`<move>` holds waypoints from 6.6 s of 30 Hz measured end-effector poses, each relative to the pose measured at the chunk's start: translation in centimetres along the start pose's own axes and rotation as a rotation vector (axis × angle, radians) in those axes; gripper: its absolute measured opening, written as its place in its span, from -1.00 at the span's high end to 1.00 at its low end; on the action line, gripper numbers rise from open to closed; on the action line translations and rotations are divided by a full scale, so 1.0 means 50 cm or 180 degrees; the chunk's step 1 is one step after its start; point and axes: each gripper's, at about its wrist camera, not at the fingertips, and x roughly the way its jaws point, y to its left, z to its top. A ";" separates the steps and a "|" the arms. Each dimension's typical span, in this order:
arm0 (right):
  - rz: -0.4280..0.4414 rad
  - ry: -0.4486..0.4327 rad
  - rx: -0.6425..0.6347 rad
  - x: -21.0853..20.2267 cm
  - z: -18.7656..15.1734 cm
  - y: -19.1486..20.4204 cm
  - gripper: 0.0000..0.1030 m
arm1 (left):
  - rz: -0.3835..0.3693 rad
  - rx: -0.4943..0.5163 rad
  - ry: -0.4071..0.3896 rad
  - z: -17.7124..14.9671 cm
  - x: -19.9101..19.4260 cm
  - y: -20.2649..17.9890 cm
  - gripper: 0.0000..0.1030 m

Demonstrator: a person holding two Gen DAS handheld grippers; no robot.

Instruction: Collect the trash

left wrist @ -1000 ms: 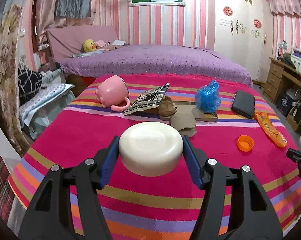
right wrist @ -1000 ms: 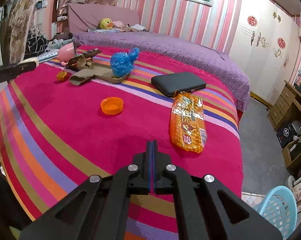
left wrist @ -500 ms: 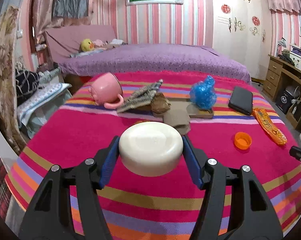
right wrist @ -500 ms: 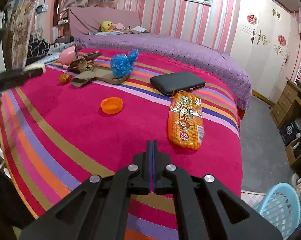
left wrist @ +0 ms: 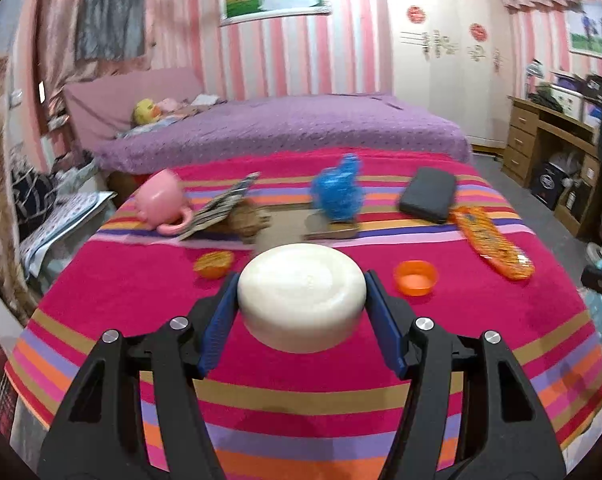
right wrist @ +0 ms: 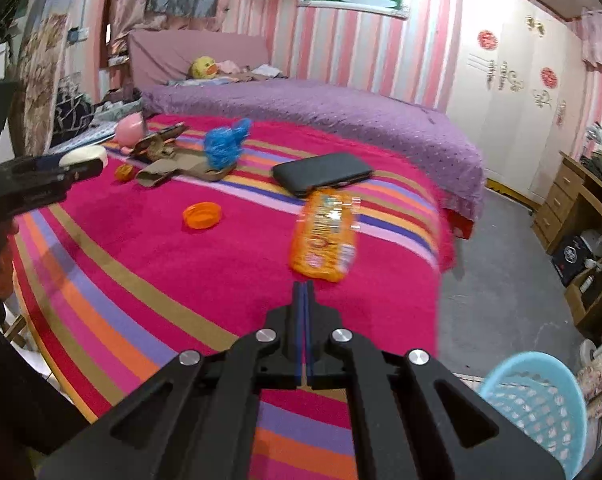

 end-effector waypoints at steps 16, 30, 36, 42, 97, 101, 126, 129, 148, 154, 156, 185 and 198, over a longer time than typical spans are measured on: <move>-0.0270 0.0026 0.0559 0.080 0.040 -0.084 -0.31 | -0.0298 0.0057 0.0153 0.026 0.021 -0.030 -0.18; -0.0454 0.0380 0.0618 0.239 0.090 0.016 -0.61 | -0.0034 -0.0128 0.0265 0.020 0.098 0.063 -0.18; -0.0368 0.0686 0.0649 0.292 0.077 0.011 0.02 | -0.0030 -0.0042 0.0214 0.019 0.094 0.050 -0.18; -0.0207 0.0493 0.0684 0.256 0.072 -0.001 0.77 | -0.0034 0.0027 0.0191 0.011 0.087 0.032 -0.18; -0.1363 0.0167 0.1485 -0.217 -0.296 -0.450 0.78 | -0.1410 0.0735 0.0245 -0.022 -0.024 -0.657 -0.83; -0.1355 0.0133 0.1463 -0.201 -0.285 -0.438 0.59 | -0.1313 0.0677 0.0202 -0.011 -0.021 -0.610 -0.85; -0.1030 -0.0166 0.1040 -0.059 -0.035 -0.150 -0.88 | -0.0441 0.0372 0.0053 0.076 -0.039 -0.085 -0.89; -0.0863 -0.0226 0.1020 -0.029 -0.002 -0.089 -0.88 | -0.0289 0.0264 0.0016 0.072 -0.018 -0.004 -0.89; -0.0286 0.0164 0.0579 0.228 0.119 0.209 -0.88 | -0.0059 -0.0138 0.0501 0.010 0.127 0.262 -0.89; -0.0207 0.0579 0.0485 0.316 0.124 0.237 -0.57 | -0.0041 -0.0235 0.0668 -0.004 0.166 0.277 -0.89; -0.0022 0.0648 0.0468 0.335 0.126 0.241 -0.07 | -0.0029 -0.0227 0.0675 -0.006 0.173 0.277 -0.89; -0.0168 0.0281 0.0424 0.203 0.097 0.119 0.23 | -0.0103 -0.0477 0.0957 0.017 0.275 0.244 0.53; -0.0075 0.0061 0.0400 0.116 0.076 0.087 0.23 | 0.0099 -0.0135 0.0519 -0.004 0.077 0.137 0.53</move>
